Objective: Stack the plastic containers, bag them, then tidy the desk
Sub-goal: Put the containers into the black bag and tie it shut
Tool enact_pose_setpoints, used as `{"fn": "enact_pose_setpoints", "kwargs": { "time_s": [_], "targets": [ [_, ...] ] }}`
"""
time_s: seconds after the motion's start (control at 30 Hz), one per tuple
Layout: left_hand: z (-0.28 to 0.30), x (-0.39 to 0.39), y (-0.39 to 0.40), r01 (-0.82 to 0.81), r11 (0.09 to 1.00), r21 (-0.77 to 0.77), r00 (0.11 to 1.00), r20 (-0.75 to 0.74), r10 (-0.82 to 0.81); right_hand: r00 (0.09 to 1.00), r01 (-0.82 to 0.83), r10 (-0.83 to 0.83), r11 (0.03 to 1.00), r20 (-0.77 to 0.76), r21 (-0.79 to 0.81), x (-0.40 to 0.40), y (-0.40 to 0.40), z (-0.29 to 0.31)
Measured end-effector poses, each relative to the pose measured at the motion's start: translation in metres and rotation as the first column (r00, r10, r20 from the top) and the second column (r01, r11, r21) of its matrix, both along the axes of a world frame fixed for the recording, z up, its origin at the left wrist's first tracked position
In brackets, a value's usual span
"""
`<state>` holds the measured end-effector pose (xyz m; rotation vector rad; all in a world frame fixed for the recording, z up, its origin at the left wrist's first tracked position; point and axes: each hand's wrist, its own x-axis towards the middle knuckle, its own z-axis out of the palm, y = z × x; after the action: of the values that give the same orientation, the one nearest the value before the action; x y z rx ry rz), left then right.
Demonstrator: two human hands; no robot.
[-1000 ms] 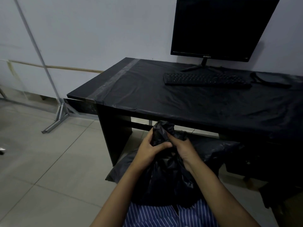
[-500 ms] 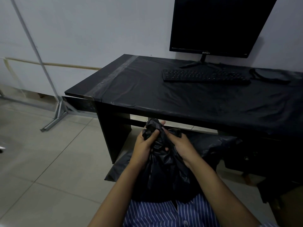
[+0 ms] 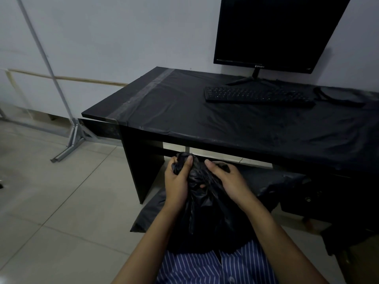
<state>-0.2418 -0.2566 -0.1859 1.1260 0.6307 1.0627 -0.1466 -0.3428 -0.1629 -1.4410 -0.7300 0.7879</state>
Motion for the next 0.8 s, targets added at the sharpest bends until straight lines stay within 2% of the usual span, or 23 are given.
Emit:
{"fn": "enact_pose_setpoints", "kwargs": {
  "time_s": [0.07, 0.13, 0.23, 0.27, 0.37, 0.4, 0.47, 0.53, 0.63, 0.8],
  "targets": [
    [0.003, 0.003, 0.0, -0.017, 1.0, -0.006, 1.0, -0.019, 0.017, 0.994, 0.105, -0.104, 0.988, -0.011, 0.112, -0.005, 0.003, -0.004],
    [0.007, 0.007, 0.0, -0.016, 0.998, -0.06, 0.999, -0.035, 0.014, 0.988, 0.135, -0.146, 0.972, 0.042, 0.192, -0.006, 0.002, -0.006],
    [0.009, 0.011, 0.003, -0.004, 0.995, -0.104, 0.999, -0.04, 0.0, 0.982, 0.13, -0.154, 0.971, 0.111, 0.202, 0.001, 0.001, -0.01],
    [0.008, 0.012, 0.004, 0.0, 0.995, -0.097, 0.999, -0.04, -0.004, 0.988, 0.123, -0.138, 0.976, 0.075, 0.178, 0.004, 0.001, -0.011],
    [0.005, 0.011, 0.004, -0.01, 0.999, -0.039, 0.998, -0.062, 0.007, 0.979, 0.07, -0.056, 0.995, -0.197, 0.068, 0.008, 0.002, -0.012],
    [0.005, 0.012, 0.004, -0.015, 1.0, -0.027, 0.998, -0.063, 0.013, 0.976, 0.07, -0.058, 0.996, -0.211, 0.048, 0.008, 0.002, -0.013],
    [0.005, 0.012, 0.003, -0.015, 0.999, -0.035, 0.999, -0.05, 0.014, 0.984, 0.091, -0.084, 0.995, -0.159, 0.038, 0.005, 0.003, -0.012],
    [0.004, 0.014, 0.005, -0.023, 0.997, -0.069, 0.998, -0.053, 0.02, 0.994, 0.102, -0.097, 0.989, -0.053, 0.102, 0.002, 0.003, -0.016],
    [0.004, 0.016, 0.009, -0.039, 0.993, -0.11, 0.995, -0.098, 0.028, 0.996, -0.003, -0.015, 0.981, 0.092, 0.191, -0.001, 0.002, -0.015],
    [0.002, 0.024, 0.017, -0.074, 0.988, -0.132, 0.986, -0.158, 0.052, 0.967, -0.174, 0.133, 0.968, 0.216, 0.182, 0.001, -0.002, -0.008]
  ]
}}
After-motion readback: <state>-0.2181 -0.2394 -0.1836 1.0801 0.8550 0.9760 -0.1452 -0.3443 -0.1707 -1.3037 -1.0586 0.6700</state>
